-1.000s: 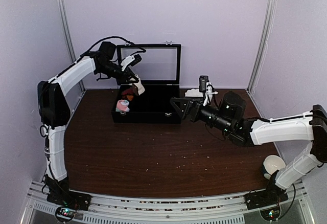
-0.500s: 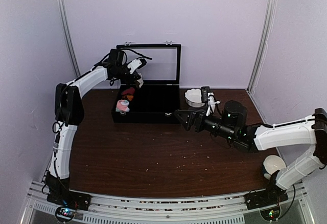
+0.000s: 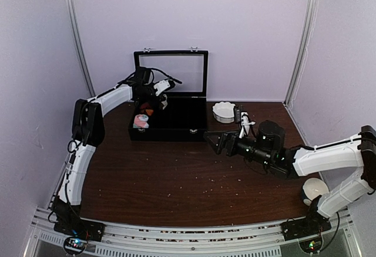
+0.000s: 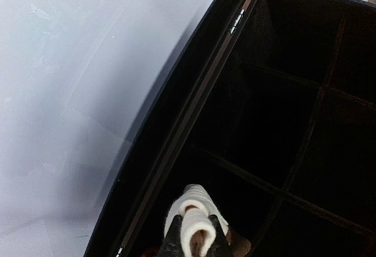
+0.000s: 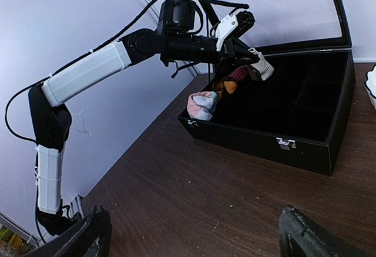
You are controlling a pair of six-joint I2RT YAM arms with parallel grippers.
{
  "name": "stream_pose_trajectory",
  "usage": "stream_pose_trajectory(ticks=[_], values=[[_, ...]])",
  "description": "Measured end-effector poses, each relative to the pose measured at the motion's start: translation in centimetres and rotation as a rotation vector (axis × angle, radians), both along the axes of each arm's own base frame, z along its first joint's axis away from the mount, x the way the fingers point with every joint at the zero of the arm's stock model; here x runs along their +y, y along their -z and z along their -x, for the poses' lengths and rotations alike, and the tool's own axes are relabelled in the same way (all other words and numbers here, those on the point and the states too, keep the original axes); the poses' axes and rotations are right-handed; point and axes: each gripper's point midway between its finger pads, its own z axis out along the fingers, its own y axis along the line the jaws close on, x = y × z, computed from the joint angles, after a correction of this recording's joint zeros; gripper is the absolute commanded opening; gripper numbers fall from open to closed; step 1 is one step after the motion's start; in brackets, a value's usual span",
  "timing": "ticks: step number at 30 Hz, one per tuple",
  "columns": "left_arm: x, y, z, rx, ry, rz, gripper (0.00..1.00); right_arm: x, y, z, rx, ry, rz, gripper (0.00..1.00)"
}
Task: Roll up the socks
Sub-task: Place the sock in the storage box.
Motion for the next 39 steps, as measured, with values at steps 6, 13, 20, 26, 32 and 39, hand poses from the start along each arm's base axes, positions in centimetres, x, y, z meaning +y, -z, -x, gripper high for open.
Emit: stream_pose_trajectory(ticks=[6,13,20,26,32,39], values=[[-1.6,-0.9,-0.4,-0.073,-0.007,-0.063,0.04,-0.3,-1.6,0.2,-0.016,0.007,-0.045,1.0],[-2.3,1.9,0.7,-0.046,0.028,-0.167,0.0,-1.0,-1.7,0.6,-0.012,0.014,-0.058,1.0],[-1.4,3.8,1.2,0.001,0.019,-0.227,0.08,-1.8,-3.2,1.0,-0.035,0.028,-0.081,1.0],[-1.0,3.6,1.3,0.016,-0.003,-0.231,0.3,-2.2,-4.0,1.2,-0.044,0.032,-0.092,1.0],[0.0,3.4,0.9,0.031,-0.055,-0.231,0.45,-2.9,-5.1,1.7,-0.052,0.04,-0.106,1.0],[1.7,1.9,-0.6,-0.021,-0.163,-0.216,0.98,-3.5,-5.4,1.9,-0.043,0.052,-0.102,1.0]])
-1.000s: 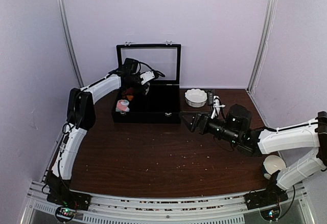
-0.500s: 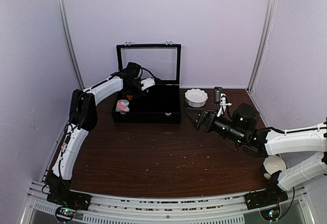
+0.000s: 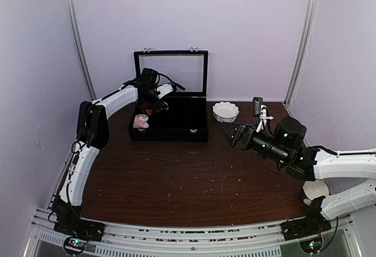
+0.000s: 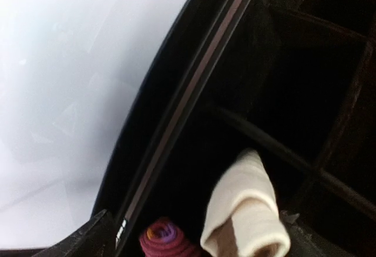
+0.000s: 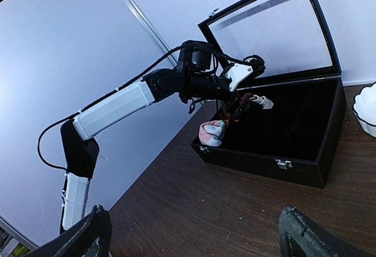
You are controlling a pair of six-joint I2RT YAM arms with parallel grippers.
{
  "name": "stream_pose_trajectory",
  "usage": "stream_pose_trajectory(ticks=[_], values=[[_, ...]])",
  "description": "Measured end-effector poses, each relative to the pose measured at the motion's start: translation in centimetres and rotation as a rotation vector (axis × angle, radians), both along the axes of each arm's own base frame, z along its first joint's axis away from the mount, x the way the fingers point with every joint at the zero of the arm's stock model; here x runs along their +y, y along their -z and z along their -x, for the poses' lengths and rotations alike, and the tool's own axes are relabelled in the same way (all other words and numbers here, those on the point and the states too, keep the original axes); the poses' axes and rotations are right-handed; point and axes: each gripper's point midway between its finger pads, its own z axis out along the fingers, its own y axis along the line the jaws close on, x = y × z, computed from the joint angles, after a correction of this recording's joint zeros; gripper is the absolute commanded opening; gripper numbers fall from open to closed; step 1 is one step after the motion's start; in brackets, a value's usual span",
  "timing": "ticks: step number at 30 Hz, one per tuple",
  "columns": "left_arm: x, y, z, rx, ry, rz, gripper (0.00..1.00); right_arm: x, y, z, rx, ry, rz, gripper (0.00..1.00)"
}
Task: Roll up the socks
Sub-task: Place the sock in the storage box, then reset both arms
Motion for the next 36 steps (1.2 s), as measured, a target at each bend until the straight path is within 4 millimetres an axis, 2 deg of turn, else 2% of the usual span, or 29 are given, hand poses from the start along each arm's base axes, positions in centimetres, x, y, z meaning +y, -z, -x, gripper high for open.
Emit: stream_pose_trajectory(ticks=[6,9,12,15,16,17,19,21,23,24,25,27,29,31,33,36], values=[[1.4,0.2,2.1,0.1,-0.033,0.018,0.98,0.0,0.9,0.0,0.029,0.003,0.028,1.0],[1.3,-1.5,4.0,0.156,-0.021,0.056,0.98,0.1,1.1,-0.1,0.042,0.002,0.054,1.0],[1.0,-5.3,6.1,0.18,0.006,0.117,0.98,0.4,0.6,-0.4,0.04,0.001,0.092,1.0],[1.1,-11.4,9.1,0.183,0.048,0.204,0.98,0.7,-0.6,-0.8,0.025,0.001,0.125,1.0],[1.5,-14.1,10.4,0.178,0.061,0.246,0.98,0.6,-1.1,-1.0,0.019,0.005,0.141,1.0],[2.0,-15.6,11.2,0.176,0.066,0.273,0.98,0.5,-1.2,-1.2,0.016,0.01,0.155,1.0],[4.2,-19.0,13.7,0.18,0.067,0.341,0.98,-0.3,-1.1,-2.0,0.018,0.035,0.197,1.0],[7.5,-20.0,15.5,0.19,0.02,0.388,0.98,-1.8,-0.1,-3.0,0.038,0.083,0.257,1.0],[12.2,-18.5,17.3,0.214,-0.074,0.428,0.98,-4.0,1.2,-4.1,0.063,0.153,0.317,1.0],[15.0,-16.8,18.2,0.224,-0.145,0.443,0.98,-5.6,1.8,-4.6,0.072,0.204,0.35,1.0],[17.0,-15.3,19.0,0.236,-0.197,0.454,0.98,-7.2,2.2,-4.9,0.074,0.257,0.377,1.0],[21.8,-10.9,20.7,0.245,-0.332,0.481,0.98,-10.5,2.7,-5.3,0.062,0.374,0.426,1.0],[25.3,-6.3,22.7,0.263,-0.446,0.507,0.98,-13.5,3.0,-5.3,0.027,0.492,0.483,1.0],[26.7,-3.1,24.0,0.275,-0.51,0.528,0.98,-15.8,3.6,-5.4,0.01,0.595,0.54,1.0],[27.0,-1.0,24.4,0.276,-0.535,0.552,0.98,-18.1,4.7,-5.6,0.013,0.706,0.61,1.0],[26.8,-1.0,23.0,0.205,-0.527,0.604,0.98,-21.3,6.8,-5.7,0.054,0.852,0.697,1.0]])
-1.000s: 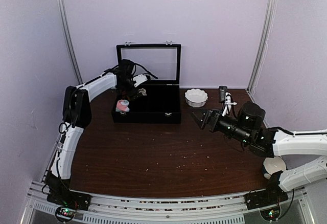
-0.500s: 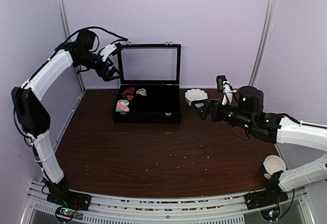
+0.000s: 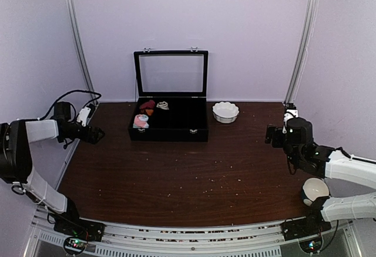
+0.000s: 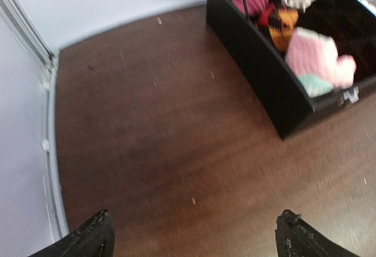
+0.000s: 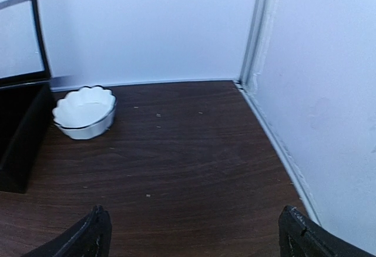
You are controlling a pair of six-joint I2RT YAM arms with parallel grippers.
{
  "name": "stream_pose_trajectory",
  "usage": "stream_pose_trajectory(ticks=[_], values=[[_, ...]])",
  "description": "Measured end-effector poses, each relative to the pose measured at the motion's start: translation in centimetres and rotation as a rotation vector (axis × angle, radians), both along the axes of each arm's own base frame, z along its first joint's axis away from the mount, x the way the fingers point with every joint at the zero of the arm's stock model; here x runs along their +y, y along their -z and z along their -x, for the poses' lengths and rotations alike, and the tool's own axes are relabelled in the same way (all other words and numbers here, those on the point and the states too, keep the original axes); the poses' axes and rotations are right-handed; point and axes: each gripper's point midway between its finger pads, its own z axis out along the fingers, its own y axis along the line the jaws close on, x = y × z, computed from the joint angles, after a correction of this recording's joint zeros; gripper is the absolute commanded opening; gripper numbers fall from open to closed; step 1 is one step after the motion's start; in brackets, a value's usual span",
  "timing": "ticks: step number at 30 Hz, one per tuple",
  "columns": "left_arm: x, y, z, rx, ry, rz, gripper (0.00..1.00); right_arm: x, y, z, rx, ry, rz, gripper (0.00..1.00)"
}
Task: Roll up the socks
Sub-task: Reset both arms
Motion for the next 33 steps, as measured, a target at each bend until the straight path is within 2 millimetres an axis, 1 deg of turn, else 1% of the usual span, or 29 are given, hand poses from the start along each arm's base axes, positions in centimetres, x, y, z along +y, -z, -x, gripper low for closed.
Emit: stream_pose_trajectory(ticks=[2,4,7,9,11,14,16,18,20,21,22,24,25,27,30,31,33], values=[[0.0,-0.6,-1.1,-0.09,-0.023,0.022,0.98,-1.9,1.1,0.0,0.014,0.077,0.039,1.0],[0.1,-0.7,-1.6,-0.17,-0.048,0.049,0.98,-3.7,1.5,0.0,0.02,0.148,0.068,1.0],[0.0,-0.2,-1.3,-0.21,-0.073,0.075,0.98,-5.9,1.0,-0.3,-0.007,0.232,0.081,1.0],[0.1,-0.3,-1.2,-0.253,-0.092,0.081,0.98,-7.2,0.5,-0.4,-0.036,0.272,0.085,1.0],[0.2,-0.6,-0.6,-0.31,-0.111,0.077,0.98,-8.3,0.6,-0.4,-0.061,0.303,0.092,1.0],[0.3,-0.8,0.9,-0.381,-0.146,0.072,0.98,-10.1,1.6,0.1,-0.101,0.34,0.083,1.0],[0.5,-1.1,1.0,-0.409,-0.164,0.065,0.98,-11.2,3.0,0.5,-0.129,0.342,0.065,1.0],[0.6,-1.9,0.6,-0.447,-0.184,0.049,0.98,-11.9,4.4,0.5,-0.125,0.338,0.072,1.0],[0.4,-3.0,0.5,-0.509,-0.194,0.021,0.98,-12.1,5.0,-0.4,-0.121,0.316,0.08,1.0],[-0.2,-3.3,0.8,-0.551,-0.187,0.009,0.98,-12.0,5.0,-0.9,-0.126,0.298,0.075,1.0],[-0.7,-3.2,1.3,-0.57,-0.181,0.001,0.98,-11.9,4.9,-1.2,-0.137,0.281,0.068,1.0],[-1.5,-1.9,2.3,-0.553,-0.17,-0.016,0.98,-12.0,4.4,-2.0,-0.168,0.258,0.047,1.0],[-1.6,-1.4,2.4,-0.54,-0.173,-0.021,0.98,-12.0,4.3,-2.4,-0.18,0.246,0.039,1.0],[-1.2,-1.6,2.2,-0.543,-0.195,-0.033,0.98,-11.4,4.4,-3.2,-0.193,0.191,0.035,1.0],[-0.5,-2.8,1.5,-0.58,-0.225,-0.045,0.98,-10.1,5.4,-4.0,-0.166,0.098,0.042,1.0],[-0.4,-3.1,1.4,-0.589,-0.228,-0.046,0.98,-9.6,5.4,-4.2,-0.166,0.07,0.041,1.0],[-0.3,-3.2,1.4,-0.594,-0.234,-0.048,0.98,-9.4,5.1,-4.5,-0.175,0.051,0.035,1.0]])
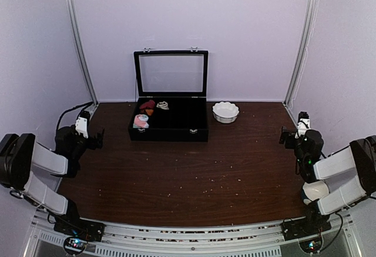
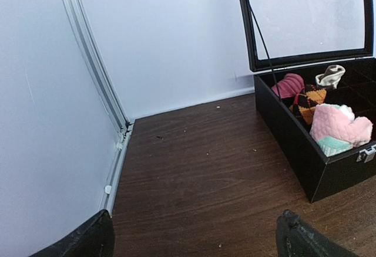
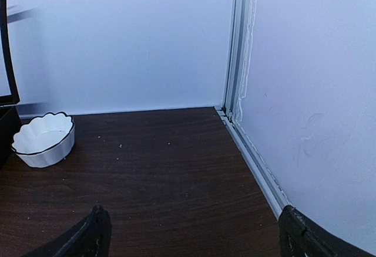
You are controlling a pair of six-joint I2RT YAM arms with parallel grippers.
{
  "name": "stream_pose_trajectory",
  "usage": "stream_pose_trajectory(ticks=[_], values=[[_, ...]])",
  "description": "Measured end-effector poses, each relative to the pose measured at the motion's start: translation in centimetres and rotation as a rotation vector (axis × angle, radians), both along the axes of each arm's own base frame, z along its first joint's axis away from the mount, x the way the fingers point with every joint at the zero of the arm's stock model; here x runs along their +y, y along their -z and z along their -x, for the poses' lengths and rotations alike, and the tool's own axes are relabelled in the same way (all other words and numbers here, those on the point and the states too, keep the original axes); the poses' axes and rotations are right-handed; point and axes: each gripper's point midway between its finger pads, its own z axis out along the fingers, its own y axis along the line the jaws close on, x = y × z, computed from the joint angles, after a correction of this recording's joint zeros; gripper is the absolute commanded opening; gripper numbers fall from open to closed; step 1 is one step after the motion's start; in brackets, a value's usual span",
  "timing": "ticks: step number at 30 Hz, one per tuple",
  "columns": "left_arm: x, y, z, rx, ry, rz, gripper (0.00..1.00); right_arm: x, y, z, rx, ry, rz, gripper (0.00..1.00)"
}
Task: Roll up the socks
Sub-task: Reset both arms
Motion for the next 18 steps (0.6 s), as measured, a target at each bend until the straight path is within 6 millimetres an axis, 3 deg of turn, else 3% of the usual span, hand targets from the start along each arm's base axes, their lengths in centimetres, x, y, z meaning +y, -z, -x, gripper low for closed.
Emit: stream_pose_trajectory(ticks=[18], values=[[0.22,-0.01,-0.02,-0.001,-0.013,-0.002,0.98,0.56,-0.99,-0.35,-0.036,-0.042,-0.005,1.0]])
